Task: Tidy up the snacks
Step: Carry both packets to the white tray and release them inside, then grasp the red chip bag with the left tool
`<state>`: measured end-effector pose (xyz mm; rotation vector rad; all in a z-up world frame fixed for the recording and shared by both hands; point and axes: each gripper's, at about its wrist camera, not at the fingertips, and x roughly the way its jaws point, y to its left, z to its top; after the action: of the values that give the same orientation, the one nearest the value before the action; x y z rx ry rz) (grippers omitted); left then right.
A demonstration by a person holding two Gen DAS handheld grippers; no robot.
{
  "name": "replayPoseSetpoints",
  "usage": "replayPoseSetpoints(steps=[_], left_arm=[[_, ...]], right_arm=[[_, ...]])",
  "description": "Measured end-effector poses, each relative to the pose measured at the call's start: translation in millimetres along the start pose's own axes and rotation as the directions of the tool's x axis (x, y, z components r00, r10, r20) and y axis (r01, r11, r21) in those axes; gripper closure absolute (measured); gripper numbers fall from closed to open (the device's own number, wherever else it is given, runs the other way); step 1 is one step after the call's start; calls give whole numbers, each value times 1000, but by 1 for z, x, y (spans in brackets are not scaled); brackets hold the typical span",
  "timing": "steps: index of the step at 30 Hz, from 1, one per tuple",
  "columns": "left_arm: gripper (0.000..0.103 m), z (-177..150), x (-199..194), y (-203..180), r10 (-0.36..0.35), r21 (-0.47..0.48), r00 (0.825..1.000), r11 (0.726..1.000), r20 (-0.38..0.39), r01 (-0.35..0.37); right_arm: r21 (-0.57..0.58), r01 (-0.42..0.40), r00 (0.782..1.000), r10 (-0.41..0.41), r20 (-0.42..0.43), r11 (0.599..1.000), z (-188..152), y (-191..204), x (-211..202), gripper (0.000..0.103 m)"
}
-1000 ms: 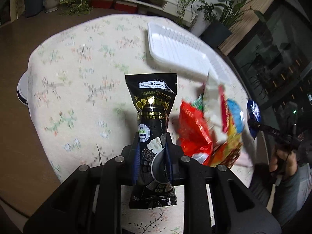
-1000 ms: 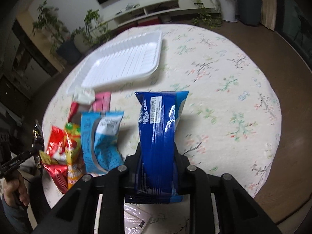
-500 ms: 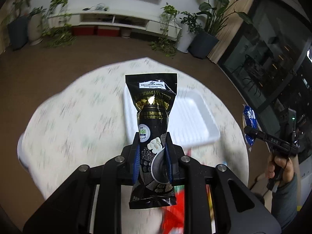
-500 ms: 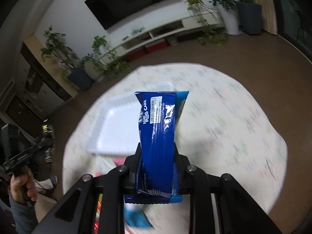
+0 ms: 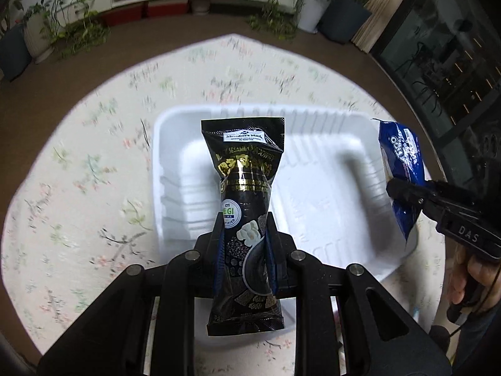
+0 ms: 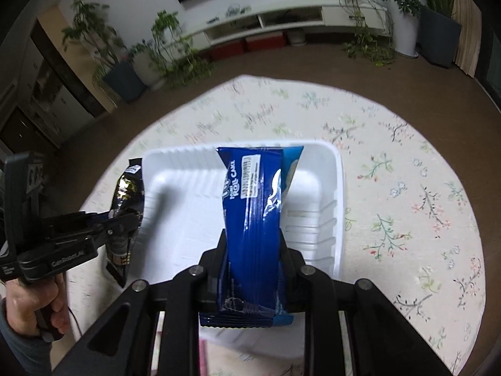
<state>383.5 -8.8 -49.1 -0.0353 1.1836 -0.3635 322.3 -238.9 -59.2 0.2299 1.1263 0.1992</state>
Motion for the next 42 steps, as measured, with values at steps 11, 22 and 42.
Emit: replayPoseSetpoints(steps=[11, 22, 42], left_arm=[[81, -27, 18, 3, 39, -18, 999, 999, -25, -39], [80, -23, 2, -8, 29, -11, 998, 1000, 56, -29], [0, -211, -201, -45, 65, 75, 905, 992, 421, -106]], right_arm=[[-75, 98, 994, -101, -41, 992, -20, -3, 28, 76], [-106, 119, 992, -123, -32, 987, -24, 4, 22, 49], [30, -282, 897, 252, 364, 959, -140, 14, -193, 0]])
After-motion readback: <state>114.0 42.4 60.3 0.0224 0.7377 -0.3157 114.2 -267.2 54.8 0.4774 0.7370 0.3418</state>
